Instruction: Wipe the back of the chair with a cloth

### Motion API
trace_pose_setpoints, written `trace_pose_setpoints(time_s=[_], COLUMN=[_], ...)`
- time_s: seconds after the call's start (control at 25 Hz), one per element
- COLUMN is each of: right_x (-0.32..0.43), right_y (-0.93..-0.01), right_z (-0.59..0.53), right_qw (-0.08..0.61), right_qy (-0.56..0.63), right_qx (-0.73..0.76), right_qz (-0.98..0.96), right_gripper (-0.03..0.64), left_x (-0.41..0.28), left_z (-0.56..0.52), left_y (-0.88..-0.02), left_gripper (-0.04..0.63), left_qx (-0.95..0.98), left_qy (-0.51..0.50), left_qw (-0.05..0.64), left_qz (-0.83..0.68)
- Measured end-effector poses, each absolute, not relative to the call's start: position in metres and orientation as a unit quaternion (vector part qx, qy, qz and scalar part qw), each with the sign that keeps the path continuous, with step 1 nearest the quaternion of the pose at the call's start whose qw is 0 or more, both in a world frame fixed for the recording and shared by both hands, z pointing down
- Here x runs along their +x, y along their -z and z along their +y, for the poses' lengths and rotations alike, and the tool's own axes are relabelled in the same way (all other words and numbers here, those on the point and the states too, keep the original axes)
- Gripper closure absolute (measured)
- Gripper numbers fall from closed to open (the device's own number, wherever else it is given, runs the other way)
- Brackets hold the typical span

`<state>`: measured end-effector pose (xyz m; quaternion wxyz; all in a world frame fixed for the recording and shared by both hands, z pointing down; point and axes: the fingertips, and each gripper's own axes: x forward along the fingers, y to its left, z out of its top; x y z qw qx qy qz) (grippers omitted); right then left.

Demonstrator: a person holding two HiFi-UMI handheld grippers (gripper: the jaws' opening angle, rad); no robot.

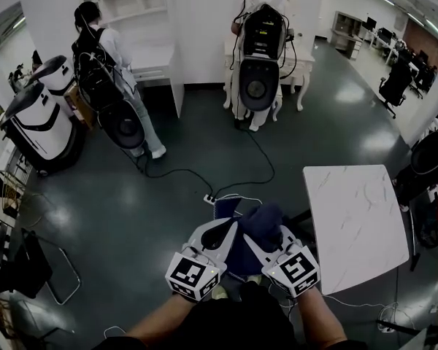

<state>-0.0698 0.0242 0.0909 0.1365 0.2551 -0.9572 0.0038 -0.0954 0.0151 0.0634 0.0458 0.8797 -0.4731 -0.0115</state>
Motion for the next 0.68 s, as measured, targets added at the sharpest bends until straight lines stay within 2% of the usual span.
trace_pose_setpoints(time_s=[0.12,0.68], right_x=[-0.053,-0.052], right_y=[-0.089,-0.099], right_z=[0.024,0.027], right_qw=[0.132,0.117], right_qy=[0.001,-0.023], right_qx=[0.254,0.250], right_qz=[-0.958,-0.961], right_gripper=[0.535,0.535], left_x=[-0.077,-0.077], left_z=[0.016,0.024], left_y=[-0.061,-0.069], left_gripper=[0.586,0.586], left_qx=[0.880,0.876], left_qy=[0.011,0.004], left_qw=[0.037,0.037], left_qz=[-0.474,-0.481])
